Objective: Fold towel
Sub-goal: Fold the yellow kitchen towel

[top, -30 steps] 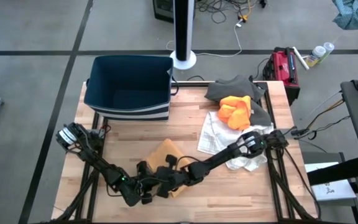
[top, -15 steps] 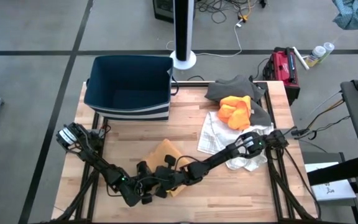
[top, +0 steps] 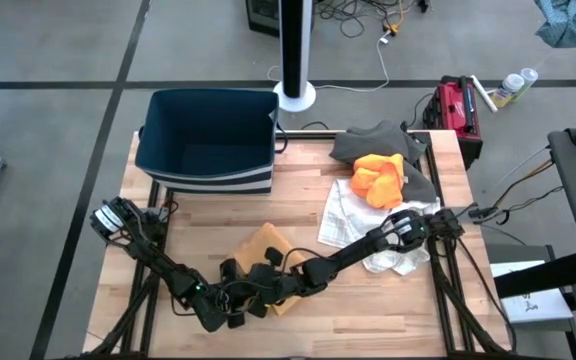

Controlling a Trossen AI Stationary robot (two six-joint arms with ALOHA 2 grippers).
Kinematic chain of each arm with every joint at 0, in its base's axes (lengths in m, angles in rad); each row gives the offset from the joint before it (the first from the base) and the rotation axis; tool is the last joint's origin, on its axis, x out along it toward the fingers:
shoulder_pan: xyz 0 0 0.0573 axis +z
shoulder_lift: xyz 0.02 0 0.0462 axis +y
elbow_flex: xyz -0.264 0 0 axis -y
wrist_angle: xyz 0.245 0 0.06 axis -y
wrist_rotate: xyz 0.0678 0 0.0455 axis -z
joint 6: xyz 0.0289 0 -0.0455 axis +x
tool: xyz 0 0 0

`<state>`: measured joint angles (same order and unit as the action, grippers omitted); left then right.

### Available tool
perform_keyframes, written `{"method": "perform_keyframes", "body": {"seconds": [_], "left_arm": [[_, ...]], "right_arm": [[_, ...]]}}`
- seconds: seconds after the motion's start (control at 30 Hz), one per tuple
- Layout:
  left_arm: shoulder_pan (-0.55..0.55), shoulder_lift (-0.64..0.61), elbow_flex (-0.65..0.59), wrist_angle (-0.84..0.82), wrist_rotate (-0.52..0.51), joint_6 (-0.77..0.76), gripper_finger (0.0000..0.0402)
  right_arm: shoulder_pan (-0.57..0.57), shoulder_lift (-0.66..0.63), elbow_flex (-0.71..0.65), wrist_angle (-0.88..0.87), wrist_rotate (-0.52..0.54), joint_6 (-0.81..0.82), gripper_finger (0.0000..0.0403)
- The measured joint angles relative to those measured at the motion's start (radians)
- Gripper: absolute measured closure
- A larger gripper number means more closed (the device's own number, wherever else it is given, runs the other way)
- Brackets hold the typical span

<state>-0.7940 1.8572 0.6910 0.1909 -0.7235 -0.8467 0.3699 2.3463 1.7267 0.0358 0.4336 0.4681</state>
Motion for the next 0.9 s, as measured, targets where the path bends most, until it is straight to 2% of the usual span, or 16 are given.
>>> {"method": "perform_keyframes", "body": {"seconds": [0.17,0.37,0.5,0.63,0.9], "left_arm": [[0.0,0.0,0.0,-0.001,0.0,-0.003,0.0325],[-0.002,0.0,0.0,-0.002,-0.001,-0.009,0.0325],[-0.002,0.0,0.0,-0.002,0.0,-0.021,0.0325],[-0.002,0.0,0.0,-0.004,0.013,-0.036,0.0325],[0.002,-0.001,0.0,-0.005,0.02,-0.036,0.0325]], "right_arm": [[0.005,-0.05,0.002,-0.022,0.005,-0.035,0.0273],[0.017,-0.109,0.0,-0.354,0.04,-0.065,0.0247],[0.026,-0.105,-0.021,-0.486,0.0,0.019,0.0246],[0.052,-0.104,-0.046,-0.439,-0.088,0.069,0.025],[0.061,-0.104,-0.059,-0.224,-0.094,0.045,0.0248]]}}
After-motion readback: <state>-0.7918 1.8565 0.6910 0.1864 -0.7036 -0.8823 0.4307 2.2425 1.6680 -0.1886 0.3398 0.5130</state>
